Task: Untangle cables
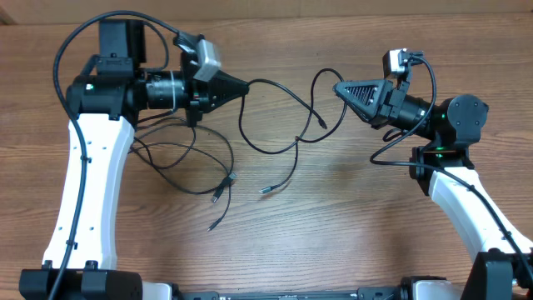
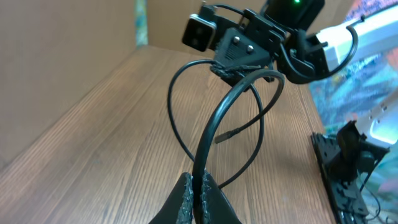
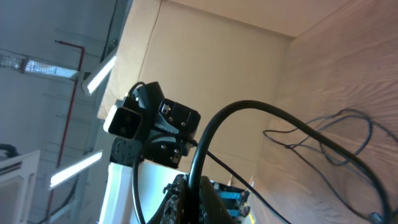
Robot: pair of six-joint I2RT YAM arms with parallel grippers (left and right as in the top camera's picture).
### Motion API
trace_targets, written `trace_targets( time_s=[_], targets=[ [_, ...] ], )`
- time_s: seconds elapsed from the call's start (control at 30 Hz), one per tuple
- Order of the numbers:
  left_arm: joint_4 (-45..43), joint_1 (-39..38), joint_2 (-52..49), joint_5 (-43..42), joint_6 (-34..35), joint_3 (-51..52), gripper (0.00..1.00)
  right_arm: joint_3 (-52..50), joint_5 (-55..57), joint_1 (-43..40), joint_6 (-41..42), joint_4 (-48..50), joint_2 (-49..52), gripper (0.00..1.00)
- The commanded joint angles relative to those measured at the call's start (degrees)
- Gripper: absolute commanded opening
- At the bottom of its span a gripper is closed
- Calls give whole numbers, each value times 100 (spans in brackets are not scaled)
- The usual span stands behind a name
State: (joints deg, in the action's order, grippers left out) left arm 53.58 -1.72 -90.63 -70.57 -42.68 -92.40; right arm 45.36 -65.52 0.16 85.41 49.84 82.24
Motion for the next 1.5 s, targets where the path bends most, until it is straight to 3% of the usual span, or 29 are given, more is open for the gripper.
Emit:
trace_targets(
  time_s=[0.0,0.17,0.47,0.8,0.83,0.9,1.33,1.47],
  targets=[
    [9,164,76,-258,426,-48,4,35,94,-138,-511,-118,9,4],
    [-33,330,76,-264,815,-48,4,35,162,-374,-1311,-861,9,4],
    [-31,466,76,-273,931,-48,4,35,597,-776,-2533,-2758,9,4],
    [-26,737,76,-55,1596,-48,5,35,601,-1574,-2695,-2898,9,4],
    [-7,737,76,42,1663,-48,25,35,586,-1648,-2695,-2900,9,4],
    [42,737,76,181,1725,-48,100,35,553,-1753,-2695,-2898,9,4],
    [179,728,76,260,1722,-48,100,35,452,-1792,-2516,-2754,9,4],
    [208,728,76,262,1722,-46,99,35,85,-1790,-1779,-1738,9,4]
  ],
)
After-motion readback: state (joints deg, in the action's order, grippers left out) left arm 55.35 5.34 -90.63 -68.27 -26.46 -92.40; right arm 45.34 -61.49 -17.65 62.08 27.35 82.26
